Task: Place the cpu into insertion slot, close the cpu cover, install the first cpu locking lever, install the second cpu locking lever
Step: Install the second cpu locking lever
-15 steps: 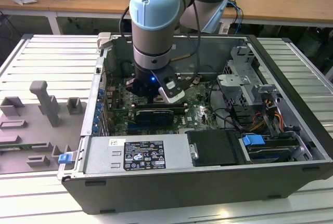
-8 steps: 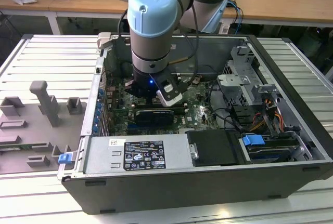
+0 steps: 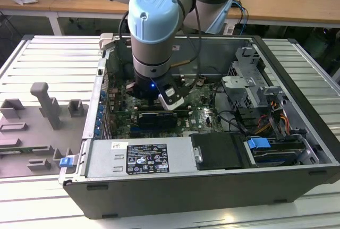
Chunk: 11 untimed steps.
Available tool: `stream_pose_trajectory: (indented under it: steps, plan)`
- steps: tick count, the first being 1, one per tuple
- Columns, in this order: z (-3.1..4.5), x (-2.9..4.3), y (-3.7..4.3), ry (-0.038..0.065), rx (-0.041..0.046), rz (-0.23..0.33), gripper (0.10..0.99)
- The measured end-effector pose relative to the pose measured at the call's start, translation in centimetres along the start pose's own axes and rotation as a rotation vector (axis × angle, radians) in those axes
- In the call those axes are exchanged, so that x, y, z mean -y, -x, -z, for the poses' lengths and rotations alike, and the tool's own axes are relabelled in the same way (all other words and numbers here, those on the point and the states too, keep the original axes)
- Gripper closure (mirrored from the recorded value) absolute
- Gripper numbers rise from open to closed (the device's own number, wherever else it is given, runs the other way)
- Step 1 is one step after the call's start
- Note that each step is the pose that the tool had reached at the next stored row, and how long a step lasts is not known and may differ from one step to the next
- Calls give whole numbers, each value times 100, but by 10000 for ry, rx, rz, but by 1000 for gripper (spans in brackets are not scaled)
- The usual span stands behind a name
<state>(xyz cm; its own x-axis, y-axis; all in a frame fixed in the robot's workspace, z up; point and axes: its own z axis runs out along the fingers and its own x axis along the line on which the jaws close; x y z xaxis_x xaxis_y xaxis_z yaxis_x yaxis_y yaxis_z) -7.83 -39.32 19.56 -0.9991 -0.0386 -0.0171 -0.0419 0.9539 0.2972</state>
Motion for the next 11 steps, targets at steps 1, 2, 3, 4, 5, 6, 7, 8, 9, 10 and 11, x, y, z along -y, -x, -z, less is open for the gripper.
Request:
stream_pose_trajectory:
  steps: [1,2,3,4,5,6,7,8,9,10,11]
  plan:
    - [3,1,-3,-4,-2,1,980]
    - [14,-2,-4,-6,-2,-1,980]
    - [32,-9,-3,-4,-1,0,980]
    - [52,-15,-3,-4,-2,-1,980]
    - [66,-19,-3,-4,-2,-1,980]
    - [81,-24,-2,-3,-1,0,980]
    - [90,-26,-3,-5,-2,0,980]
    - [100,-30,-3,-4,-2,-1,980]
    - [110,-33,-2,-4,-2,0,980]
    - [119,-36,-2,-3,-1,-1,980]
    - [119,-36,-2,0,0,0,980]
